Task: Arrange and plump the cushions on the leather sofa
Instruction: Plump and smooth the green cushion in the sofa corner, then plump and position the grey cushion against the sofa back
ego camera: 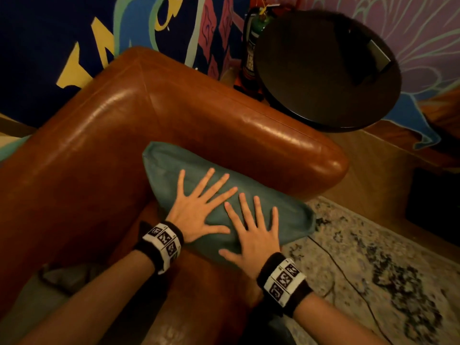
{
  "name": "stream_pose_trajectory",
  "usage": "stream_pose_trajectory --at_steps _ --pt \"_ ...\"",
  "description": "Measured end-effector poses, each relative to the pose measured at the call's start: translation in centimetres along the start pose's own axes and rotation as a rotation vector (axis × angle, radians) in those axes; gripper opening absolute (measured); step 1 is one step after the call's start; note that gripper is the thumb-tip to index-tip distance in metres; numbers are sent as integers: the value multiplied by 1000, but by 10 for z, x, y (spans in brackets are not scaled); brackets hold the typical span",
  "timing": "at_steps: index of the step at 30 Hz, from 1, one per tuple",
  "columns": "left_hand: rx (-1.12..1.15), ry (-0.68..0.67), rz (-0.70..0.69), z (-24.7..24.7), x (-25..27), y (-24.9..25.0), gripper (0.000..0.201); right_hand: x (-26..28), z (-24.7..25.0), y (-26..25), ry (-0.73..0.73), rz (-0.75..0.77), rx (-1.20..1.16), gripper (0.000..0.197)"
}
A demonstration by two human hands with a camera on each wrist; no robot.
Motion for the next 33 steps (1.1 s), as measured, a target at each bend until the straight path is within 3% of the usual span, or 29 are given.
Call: stream_pose_trajectory --at_steps 2,6,12,14,17,21,26,30,33 --pt "-12 -57 60 -22 3 -19 97 -5 -24 15 -99 1 67 115" --pt "36 -143 208 -33 -7 -51 103 -28 -26 38 -150 -28 90 112" --pt "18 -124 519 -15 0 -48 124 -26 -13 40 -157 -84 49 107" --pt "32 -100 660 -14 20 -42 122 -19 -9 33 -188 -90 43 106" --pt "114 -75 804 -14 59 -31 102 -13 0 17 -200 -108 43 114" --pt "342 30 933 -8 139 -16 82 -12 17 -23 -157 -22 -3 111" --pt "475 320 1351 -4 306 -5 63 -18 35 -123 -65 289 -63 76" --pt "375 443 1765 -7 439 10 62 -12 22 -213 -203 520 -218 63" --pt "408 560 2056 -22 518 21 64 -6 1 -263 -426 458 -526 70"
Point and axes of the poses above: each hand's wrist, its own x-axis away from the middle knuckle, its own z-axis out of the back of the hand, y = z × x, the point moved 5 cm from there along -x, towards the middle knuckle, and after that the axes turned 1 degree about -z, right-handed, at the moved point
